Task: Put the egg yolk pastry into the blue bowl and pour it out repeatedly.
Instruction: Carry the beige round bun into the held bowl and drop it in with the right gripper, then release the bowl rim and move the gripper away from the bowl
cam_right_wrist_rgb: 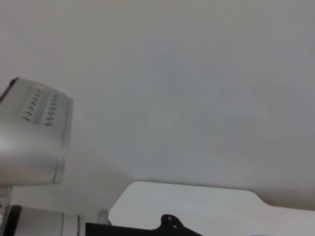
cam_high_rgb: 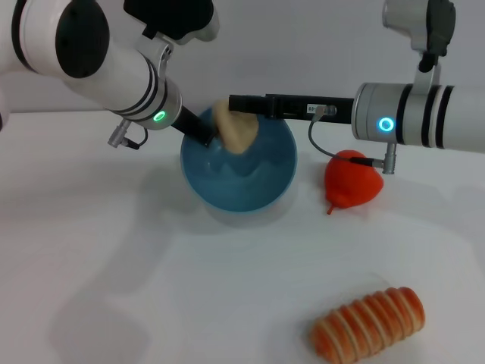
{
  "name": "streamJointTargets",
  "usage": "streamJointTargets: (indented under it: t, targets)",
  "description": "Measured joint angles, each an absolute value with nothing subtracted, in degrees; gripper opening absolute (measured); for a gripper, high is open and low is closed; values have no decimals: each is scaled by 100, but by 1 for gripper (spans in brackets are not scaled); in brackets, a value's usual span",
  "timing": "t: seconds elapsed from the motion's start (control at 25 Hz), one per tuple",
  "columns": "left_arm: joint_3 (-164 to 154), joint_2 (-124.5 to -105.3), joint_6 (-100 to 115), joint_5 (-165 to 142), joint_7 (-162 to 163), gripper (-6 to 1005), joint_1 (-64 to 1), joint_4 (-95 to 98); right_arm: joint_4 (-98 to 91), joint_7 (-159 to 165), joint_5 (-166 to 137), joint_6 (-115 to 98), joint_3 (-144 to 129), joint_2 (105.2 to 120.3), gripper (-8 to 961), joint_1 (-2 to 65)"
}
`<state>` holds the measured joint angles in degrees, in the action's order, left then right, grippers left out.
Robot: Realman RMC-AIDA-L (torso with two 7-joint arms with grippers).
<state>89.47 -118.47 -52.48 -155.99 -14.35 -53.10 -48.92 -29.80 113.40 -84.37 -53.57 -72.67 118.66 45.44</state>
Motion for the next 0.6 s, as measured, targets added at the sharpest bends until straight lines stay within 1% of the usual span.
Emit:
streamJointTargets:
  t: [0.04,0.24,0.48,0.6]
  targets:
    - [8947,-11847,-5247,-15599,-1435,0,-5305,-4893,-2986,11326,-8437,-5358,-7260,11865,160,4541]
    - [8965,-11848,-5237,-15600,-1433,0,-5289,-4911,-2999,11256,-8435,-5379,-7213,11860,386,4526]
    - [8985,-11848,-5259,-15601,-1432,-1,-5281,-4913,-3051,11182,-8407,-5610,-6971,11857,529,4439]
    - [8999,-11836,-5295,-15601,-1400,-1,-5280,-4913,-3369,11098,-8386,-5747,-6965,11855,529,4196]
